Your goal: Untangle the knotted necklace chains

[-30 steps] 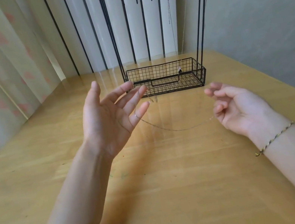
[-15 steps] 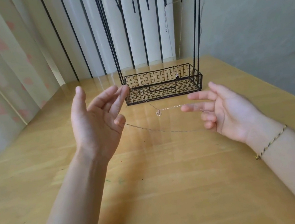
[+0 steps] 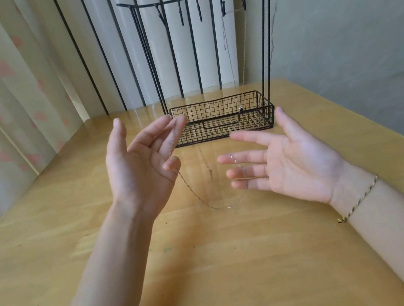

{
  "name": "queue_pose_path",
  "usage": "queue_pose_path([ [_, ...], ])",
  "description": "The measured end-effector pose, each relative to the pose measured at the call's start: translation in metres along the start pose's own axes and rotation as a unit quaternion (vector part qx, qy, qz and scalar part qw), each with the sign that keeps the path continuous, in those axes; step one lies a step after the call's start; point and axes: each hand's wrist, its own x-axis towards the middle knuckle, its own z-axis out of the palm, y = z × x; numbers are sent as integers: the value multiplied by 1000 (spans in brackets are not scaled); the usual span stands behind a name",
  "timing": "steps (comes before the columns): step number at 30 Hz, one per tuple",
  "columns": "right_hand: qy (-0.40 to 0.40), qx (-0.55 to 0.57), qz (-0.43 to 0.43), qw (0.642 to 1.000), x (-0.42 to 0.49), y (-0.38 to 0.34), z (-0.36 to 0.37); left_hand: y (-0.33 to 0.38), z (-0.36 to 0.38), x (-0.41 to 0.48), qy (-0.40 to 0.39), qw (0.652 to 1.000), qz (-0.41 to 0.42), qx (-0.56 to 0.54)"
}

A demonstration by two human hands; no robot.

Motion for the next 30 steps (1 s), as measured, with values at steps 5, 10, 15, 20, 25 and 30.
queue_pose_path([
  [5,7,-1,-5,1000,0,-5,5,11,17,6,-33,999,-15,7],
  [10,69,-150,-9,986,6,-20,13,29,33,16,-52,998,-19,27],
  [15,101,-374,-5,922,27,-30,25,43,47,30,-80,995,-35,50],
  [20,107,-467,-18,878,46,-34,33,57,58,44,-97,992,-36,69],
  [25,165,-439,4,883,61,-39,20,65,53,54,-83,993,-28,84],
  [30,222,-510,-63,829,72,-52,20,64,48,60,-72,993,-31,89],
])
